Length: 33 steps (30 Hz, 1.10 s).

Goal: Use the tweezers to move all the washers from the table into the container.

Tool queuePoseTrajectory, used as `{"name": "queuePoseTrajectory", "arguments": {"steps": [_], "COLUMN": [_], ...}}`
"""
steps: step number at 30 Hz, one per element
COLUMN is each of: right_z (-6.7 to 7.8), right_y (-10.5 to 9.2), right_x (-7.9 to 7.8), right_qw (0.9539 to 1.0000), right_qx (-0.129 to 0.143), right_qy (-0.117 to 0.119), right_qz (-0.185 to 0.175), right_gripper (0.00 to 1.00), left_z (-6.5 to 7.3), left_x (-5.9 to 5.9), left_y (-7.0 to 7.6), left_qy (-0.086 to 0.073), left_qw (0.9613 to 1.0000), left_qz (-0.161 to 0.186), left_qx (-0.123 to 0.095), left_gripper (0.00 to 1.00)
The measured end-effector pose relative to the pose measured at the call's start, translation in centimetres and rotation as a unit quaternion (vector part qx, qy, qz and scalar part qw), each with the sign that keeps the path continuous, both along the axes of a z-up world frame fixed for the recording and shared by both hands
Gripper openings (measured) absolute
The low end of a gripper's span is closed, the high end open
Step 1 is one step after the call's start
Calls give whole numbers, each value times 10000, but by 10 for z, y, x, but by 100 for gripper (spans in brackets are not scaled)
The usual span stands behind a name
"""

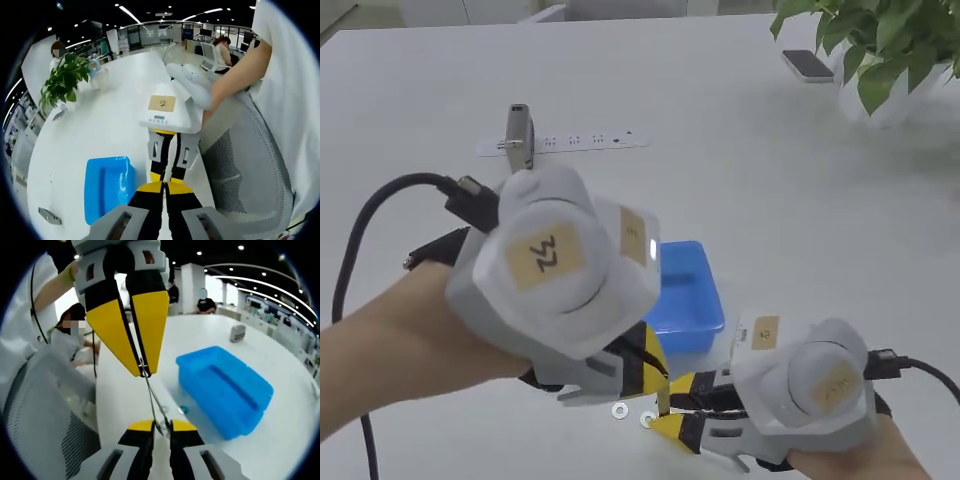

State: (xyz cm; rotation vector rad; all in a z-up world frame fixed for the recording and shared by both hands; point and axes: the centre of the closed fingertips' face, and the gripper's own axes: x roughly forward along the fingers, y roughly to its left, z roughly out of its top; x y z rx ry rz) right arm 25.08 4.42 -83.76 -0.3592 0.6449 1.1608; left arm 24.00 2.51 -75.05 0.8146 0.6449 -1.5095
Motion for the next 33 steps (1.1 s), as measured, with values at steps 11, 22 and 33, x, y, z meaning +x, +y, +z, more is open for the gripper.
{"name": "queuePoseTrajectory", "arguments": {"steps": [11, 22, 33], "right_z": [-1, 31, 13], "right_y": [-1, -3, -14], "right_x": [2, -2, 9], "right_qw": [9999, 9993, 9981], "right_qx": [13, -232, 36], "right_qy": [117, 251, 469], "right_qz": [-32, 140, -406], "right_gripper": [8, 6, 3], "left_z": [-3, -5, 18], "left_x": [2, 1, -5], "left_y": [1, -3, 13], "left_qy": [52, 271, 1069], "left_qw": [9999, 9996, 9420], "left_qz": [-27, 102, 2422], "left_qx": [94, 34, -2064], "left_gripper": [0, 0, 27]}}
